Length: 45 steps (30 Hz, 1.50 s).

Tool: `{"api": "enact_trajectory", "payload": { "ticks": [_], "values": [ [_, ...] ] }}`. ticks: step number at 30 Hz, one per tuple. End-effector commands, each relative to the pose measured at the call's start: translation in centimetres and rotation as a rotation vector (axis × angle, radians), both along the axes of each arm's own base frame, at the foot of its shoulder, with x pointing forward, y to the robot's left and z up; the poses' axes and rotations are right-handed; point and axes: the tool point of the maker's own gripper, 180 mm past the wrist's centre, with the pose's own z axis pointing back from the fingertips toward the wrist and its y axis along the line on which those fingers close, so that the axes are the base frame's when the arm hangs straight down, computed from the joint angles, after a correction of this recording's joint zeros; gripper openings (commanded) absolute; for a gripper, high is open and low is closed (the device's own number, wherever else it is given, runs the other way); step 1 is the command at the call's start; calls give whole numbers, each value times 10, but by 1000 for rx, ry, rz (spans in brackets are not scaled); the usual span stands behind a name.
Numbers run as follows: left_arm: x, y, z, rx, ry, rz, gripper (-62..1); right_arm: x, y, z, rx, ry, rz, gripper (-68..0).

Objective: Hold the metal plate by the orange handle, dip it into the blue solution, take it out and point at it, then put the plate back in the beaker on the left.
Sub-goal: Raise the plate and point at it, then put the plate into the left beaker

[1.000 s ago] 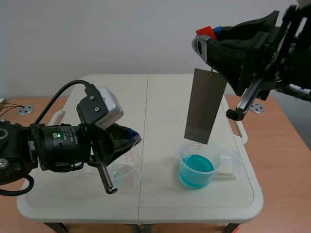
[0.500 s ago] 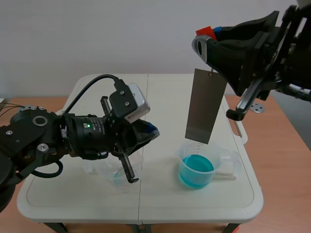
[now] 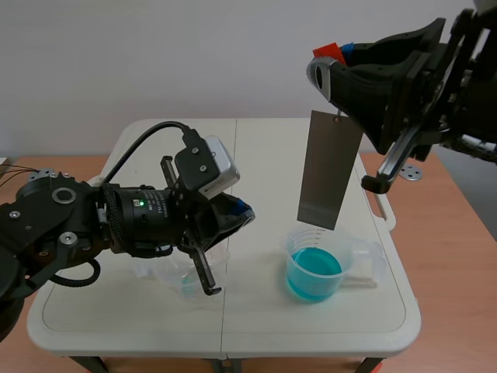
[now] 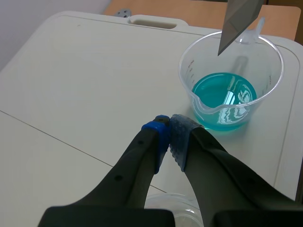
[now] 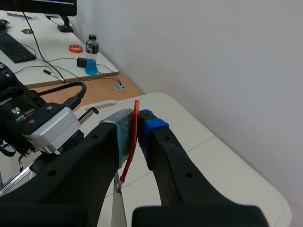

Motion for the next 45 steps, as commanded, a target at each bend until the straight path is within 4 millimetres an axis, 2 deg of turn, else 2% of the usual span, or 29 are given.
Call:
{"api": "enact_trajectory", "payload": {
  "ticks": [1,6,10,18,25,29,33,39,45],
  "values": [
    [3,-1,10,-23,-21,1,-594,-3,3,12,17,-32,21,-660],
    [3,14,5,-3,-8,12,-594,-3,3,12,17,-32,21,-660],
    [3,37,6,-42,40,56,-594,-3,3,12,17,-32,21,-660],
    [0,114,27,-122,86,220,-594,-3,3,12,17,-32,21,-660],
    [-16,186,35,-79,107,364,-594,-3,3,12,17,-32,21,-660],
    [-37,216,27,-35,141,416,-594,-3,3,12,17,-32,21,-660],
    [-67,236,10,1,213,458,-594,-3,3,12,17,-32,21,-660],
    [-125,239,-25,48,382,470,-594,-3,3,12,17,-32,21,-660],
    [-169,235,-49,46,508,504,-594,-3,4,14,18,-38,24,-660]
  ]
}}
